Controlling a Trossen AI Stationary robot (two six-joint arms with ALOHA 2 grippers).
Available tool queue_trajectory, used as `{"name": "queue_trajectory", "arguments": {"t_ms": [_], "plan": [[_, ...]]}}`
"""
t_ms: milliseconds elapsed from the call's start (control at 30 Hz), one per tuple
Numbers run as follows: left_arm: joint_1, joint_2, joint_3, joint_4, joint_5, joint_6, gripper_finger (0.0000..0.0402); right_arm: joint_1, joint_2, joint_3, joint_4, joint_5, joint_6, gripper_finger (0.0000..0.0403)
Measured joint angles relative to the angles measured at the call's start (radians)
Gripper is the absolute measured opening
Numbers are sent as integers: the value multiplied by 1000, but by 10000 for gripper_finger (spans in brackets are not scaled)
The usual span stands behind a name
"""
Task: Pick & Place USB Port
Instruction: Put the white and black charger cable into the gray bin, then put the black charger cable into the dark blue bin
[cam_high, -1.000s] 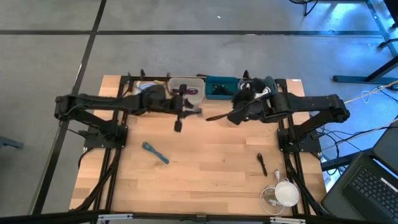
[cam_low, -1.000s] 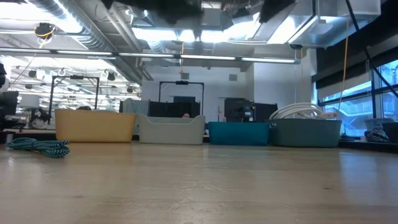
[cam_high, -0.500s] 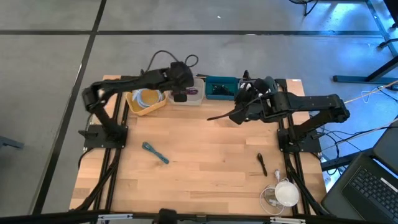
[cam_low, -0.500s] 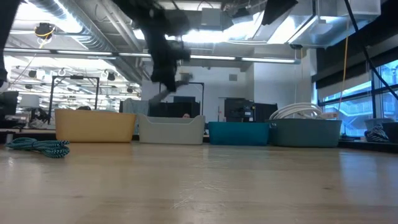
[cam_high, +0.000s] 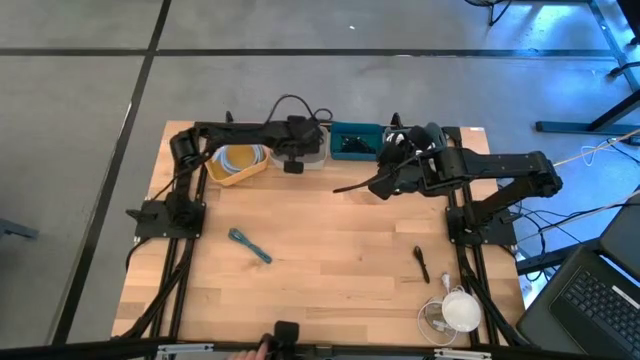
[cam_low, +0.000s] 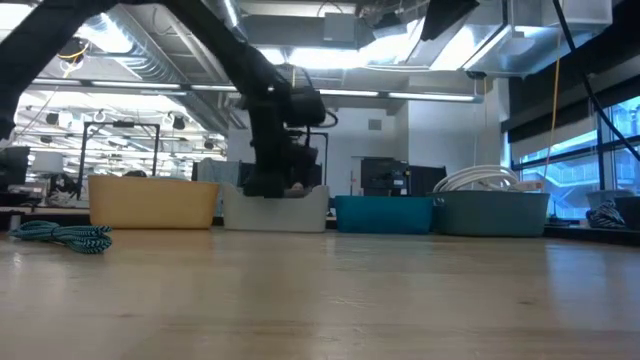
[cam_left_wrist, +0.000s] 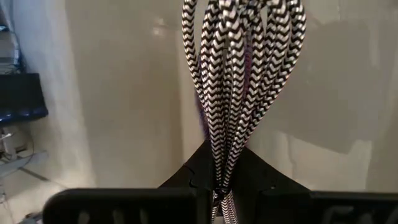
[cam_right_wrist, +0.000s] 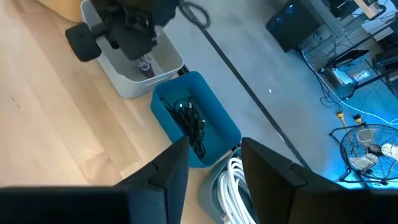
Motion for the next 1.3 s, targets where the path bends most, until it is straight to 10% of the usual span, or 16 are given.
{"name": "queue_trajectory", "arguments": {"t_ms": [200, 633, 800, 900, 1000, 1133, 1300], "plan": [[0, 52, 0, 31, -37, 17, 27, 0, 0, 0, -2, -8, 18, 149], [-14, -19, -1, -81, -145, -58, 183, 0, 0, 0, -62, -34, 49, 149], [2, -249, -43, -72, 460, -339, 198, 26, 0, -7, -247, -77, 218, 149], [7, -438, -183, 136, 905, -419, 197, 78, -5, -59, -313, -132, 332, 149], [-23, -648, -376, 421, 1122, -515, 193, 145, -24, -145, -314, -209, 440, 149], [-117, -935, -634, 692, 1046, -671, 192, 247, -35, -275, -304, -334, 626, 149], [-372, -1282, -809, 644, 601, -660, 190, 353, -37, -406, -243, -481, 838, 149]]}}
